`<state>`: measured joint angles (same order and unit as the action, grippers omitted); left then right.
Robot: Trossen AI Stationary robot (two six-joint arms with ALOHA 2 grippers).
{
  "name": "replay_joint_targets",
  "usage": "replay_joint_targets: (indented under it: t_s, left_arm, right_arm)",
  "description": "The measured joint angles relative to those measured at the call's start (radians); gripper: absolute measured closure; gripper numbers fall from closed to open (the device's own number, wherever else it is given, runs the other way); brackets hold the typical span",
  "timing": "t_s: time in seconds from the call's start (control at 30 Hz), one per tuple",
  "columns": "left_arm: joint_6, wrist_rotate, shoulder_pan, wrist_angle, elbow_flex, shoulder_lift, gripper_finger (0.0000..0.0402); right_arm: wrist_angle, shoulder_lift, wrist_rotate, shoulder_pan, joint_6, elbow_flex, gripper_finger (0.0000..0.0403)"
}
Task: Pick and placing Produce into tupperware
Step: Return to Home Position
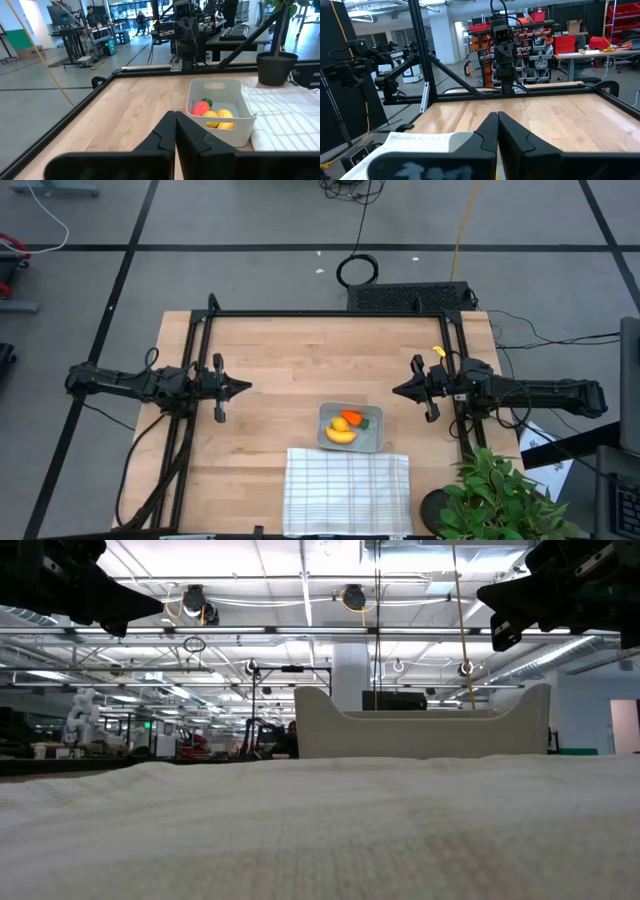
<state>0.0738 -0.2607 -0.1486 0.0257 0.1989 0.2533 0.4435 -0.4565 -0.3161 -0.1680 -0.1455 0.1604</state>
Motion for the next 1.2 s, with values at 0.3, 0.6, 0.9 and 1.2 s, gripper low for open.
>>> replay_joint_targets:
  t_s: [0.3, 0.6, 0.9, 1.2]
  left_arm:
    - [0.000, 0.000, 0.000, 0.000, 0.000, 0.000, 0.0374]
    - [0.000, 0.000, 0.000, 0.000, 0.000, 0.000, 0.0395]
    - [0.000, 0.000, 0.000, 0.000, 0.000, 0.000, 0.0382]
    - [0.000, 0.000, 0.000, 0.000, 0.000, 0.000, 0.0369]
  right_arm:
    - [0.000, 0.000, 0.000, 0.000, 0.000, 0.000, 0.0403]
    - [0.000, 0.000, 0.000, 0.000, 0.000, 0.000, 0.0403]
    - [0.000, 0.000, 0.000, 0.000, 0.000, 0.000, 0.0403]
    - [0.000, 0.000, 0.000, 0.000, 0.000, 0.000, 0.0403]
